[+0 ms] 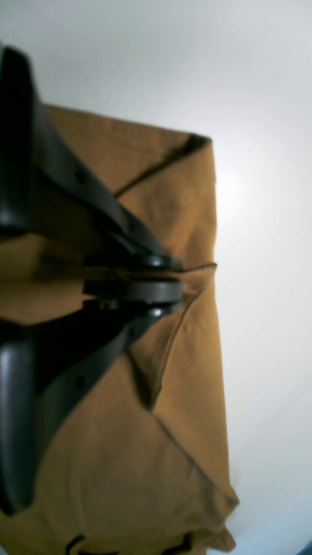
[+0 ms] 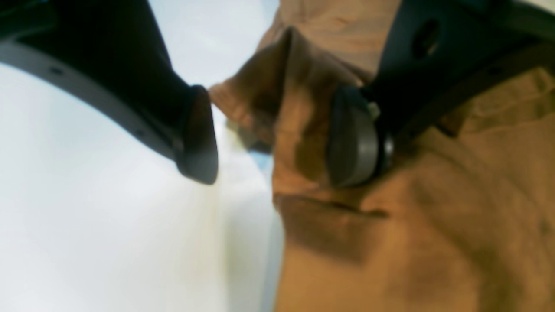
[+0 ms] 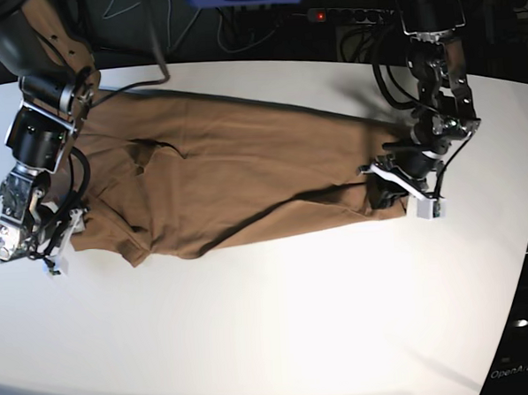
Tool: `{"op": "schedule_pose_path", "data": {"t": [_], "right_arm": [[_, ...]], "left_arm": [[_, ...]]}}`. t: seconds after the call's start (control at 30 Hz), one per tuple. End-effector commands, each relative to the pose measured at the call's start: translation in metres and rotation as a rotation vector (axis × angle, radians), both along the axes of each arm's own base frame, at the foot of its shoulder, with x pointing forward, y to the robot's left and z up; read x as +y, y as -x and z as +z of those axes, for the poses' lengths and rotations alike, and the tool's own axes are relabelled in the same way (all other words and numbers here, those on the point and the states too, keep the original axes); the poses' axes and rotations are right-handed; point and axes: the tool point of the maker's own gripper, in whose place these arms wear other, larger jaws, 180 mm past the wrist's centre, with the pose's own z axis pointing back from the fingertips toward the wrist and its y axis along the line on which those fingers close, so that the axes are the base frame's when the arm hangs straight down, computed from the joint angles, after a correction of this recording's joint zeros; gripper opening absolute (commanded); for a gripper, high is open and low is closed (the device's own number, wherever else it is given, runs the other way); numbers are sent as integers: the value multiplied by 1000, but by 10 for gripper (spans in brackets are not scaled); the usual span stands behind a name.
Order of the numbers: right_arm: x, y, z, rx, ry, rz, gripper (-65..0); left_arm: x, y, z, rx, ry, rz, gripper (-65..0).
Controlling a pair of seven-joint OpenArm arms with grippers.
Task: Fold the T-shirt properly
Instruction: 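Open the right gripper and release the hem fabric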
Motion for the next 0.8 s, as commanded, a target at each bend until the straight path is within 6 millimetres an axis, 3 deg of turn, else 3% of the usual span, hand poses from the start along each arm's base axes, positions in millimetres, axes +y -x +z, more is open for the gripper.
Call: {"op": "schedule_pose_path", "data": {"t": [0.0,0.27,0.53,0.77], "right_arm": [[-3,-17,15,-62,3,3,-248],[-7,-39,29,-156,27,41,-250],[-39,-45,51,-174,100,36,-250],[-38,-60,66,-214,98,34,-244]], "left_arm": [[-1,-8,14,-56,16,-2,-617],[1,5,5,-54,30,30,-617],[-8,18,-5,-25,54,43,-617],[-10,18,-6,-24,56,39,-617]]}}
